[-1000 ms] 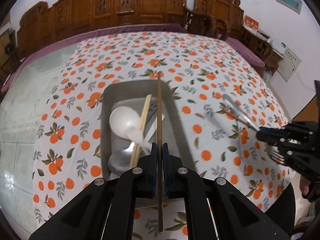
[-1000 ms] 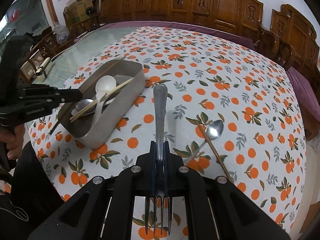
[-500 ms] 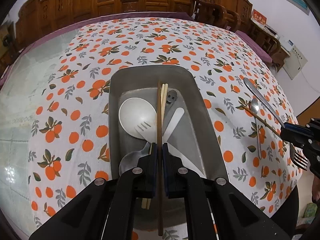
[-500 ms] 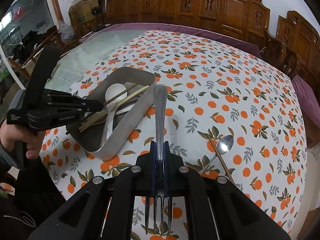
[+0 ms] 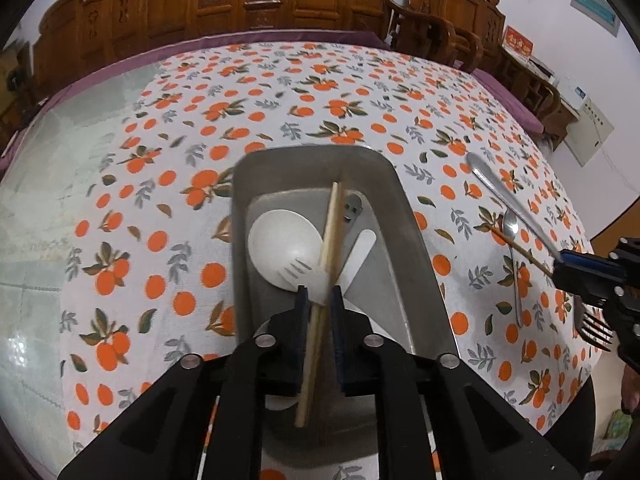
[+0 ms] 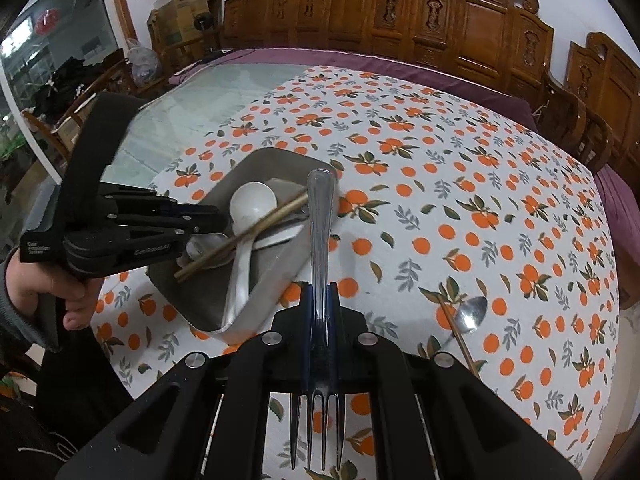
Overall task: Organize utensils
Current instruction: 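Lower the chopstick into the tray and open the left tool while the right tool carries the metal fork over, then lower the metal fork into the tray and open the right tool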
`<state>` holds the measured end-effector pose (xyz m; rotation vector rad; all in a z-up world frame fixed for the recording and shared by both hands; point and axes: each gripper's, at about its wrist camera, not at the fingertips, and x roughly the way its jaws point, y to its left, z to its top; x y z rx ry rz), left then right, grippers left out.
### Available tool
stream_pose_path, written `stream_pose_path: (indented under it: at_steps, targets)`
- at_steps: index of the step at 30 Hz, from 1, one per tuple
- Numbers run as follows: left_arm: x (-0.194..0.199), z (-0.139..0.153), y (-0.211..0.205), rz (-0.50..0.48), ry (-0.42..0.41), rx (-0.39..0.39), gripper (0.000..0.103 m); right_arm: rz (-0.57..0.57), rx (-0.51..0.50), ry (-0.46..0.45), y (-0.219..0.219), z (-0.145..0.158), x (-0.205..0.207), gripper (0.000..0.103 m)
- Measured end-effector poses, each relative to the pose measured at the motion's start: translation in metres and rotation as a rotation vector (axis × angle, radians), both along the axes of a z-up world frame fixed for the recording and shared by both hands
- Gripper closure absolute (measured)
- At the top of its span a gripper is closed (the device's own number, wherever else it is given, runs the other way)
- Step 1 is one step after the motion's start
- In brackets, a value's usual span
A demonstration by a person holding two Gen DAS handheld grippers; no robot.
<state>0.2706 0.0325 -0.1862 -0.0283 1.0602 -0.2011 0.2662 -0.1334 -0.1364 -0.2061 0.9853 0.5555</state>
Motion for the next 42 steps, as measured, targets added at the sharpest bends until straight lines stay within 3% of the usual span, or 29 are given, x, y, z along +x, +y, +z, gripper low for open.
stream_pose_path:
  at_steps: [11,25,42]
  targets:
    - [-0.027,0.038,0.042,0.066,-0.083,-0.014,0.089,0.052,0.020,0.005,0.046,0.000,0.011,0.095]
    - [-0.047,0.061,0.080,0.127,-0.133,-0.004,0.087,0.079,0.017,0.042,0.093,-0.014,0.023,0.095]
    - [-0.057,0.067,0.098,0.150,-0.146,-0.008,0.087,-0.054,0.021,0.145,0.104,-0.052,0.059,0.095]
